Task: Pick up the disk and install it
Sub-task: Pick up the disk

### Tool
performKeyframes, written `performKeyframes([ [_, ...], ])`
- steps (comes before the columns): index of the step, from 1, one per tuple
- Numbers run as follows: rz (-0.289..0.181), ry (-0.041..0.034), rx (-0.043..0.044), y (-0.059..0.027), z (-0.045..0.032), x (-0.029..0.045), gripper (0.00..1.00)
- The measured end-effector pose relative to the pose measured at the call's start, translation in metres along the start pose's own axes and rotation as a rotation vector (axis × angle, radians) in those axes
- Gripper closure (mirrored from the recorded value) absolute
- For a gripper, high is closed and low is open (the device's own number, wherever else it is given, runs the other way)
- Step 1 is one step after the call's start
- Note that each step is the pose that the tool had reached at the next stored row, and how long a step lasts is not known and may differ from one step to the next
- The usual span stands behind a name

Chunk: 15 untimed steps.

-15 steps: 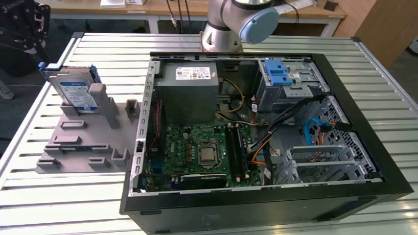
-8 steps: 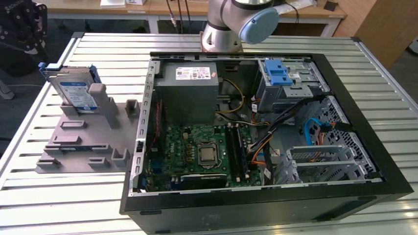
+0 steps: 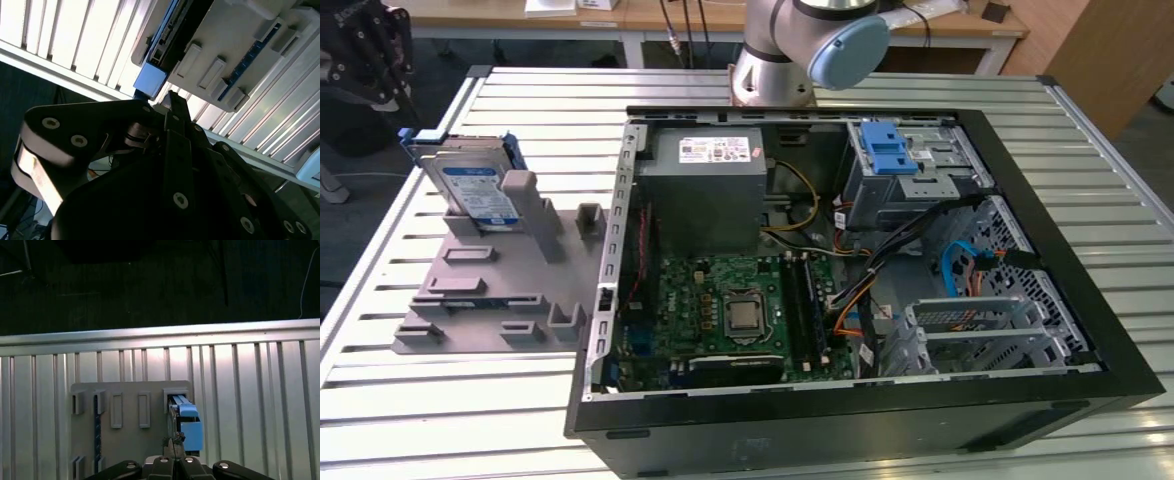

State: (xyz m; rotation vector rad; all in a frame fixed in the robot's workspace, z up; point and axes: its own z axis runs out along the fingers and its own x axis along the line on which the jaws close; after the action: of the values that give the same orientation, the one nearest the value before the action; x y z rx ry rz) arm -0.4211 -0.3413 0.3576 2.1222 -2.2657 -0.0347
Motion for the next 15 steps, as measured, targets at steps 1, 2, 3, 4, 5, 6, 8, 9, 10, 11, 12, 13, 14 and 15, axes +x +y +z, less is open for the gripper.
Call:
performKeyframes([
  [1,0.000,0.0001,0.0000,0.0000,0.0000,0.0000,0.89],
  [2,0.000,0.0000,0.0001,0.0000,0.0000,0.0000,0.89],
  [3,0.000,0.0000,0.0001,0.0000,0.0001,0.0000,0.89],
  [4,-0.002,0.0001,0.0002,0.0000,0.0001,0.0000,0.89],
  [5,-0.009,0.0005,0.0002,-0.0001,0.0002,0.0000,0.89],
  [6,-0.027,0.0011,0.0005,-0.0001,0.0004,-0.0001,0.89],
  [8,-0.063,0.0027,0.0008,-0.0001,0.0008,0.0000,0.89],
  [9,-0.081,0.0034,0.0011,-0.0001,0.0011,0.0000,0.89],
  [10,-0.101,0.0041,0.0014,-0.0001,0.0016,0.0000,0.89],
  [11,-0.117,0.0048,0.0018,-0.0001,0.0019,0.0000,0.89],
  [12,-0.124,0.0029,0.0033,0.0000,0.0021,0.0000,0.89],
  [13,-0.125,-0.0013,0.0057,0.0000,0.0025,-0.0001,0.89],
  [14,-0.125,-0.0051,0.0085,-0.0001,0.0027,-0.0005,0.89],
  [15,-0.125,-0.0081,0.0115,-0.0002,0.0032,-0.0012,0.89],
])
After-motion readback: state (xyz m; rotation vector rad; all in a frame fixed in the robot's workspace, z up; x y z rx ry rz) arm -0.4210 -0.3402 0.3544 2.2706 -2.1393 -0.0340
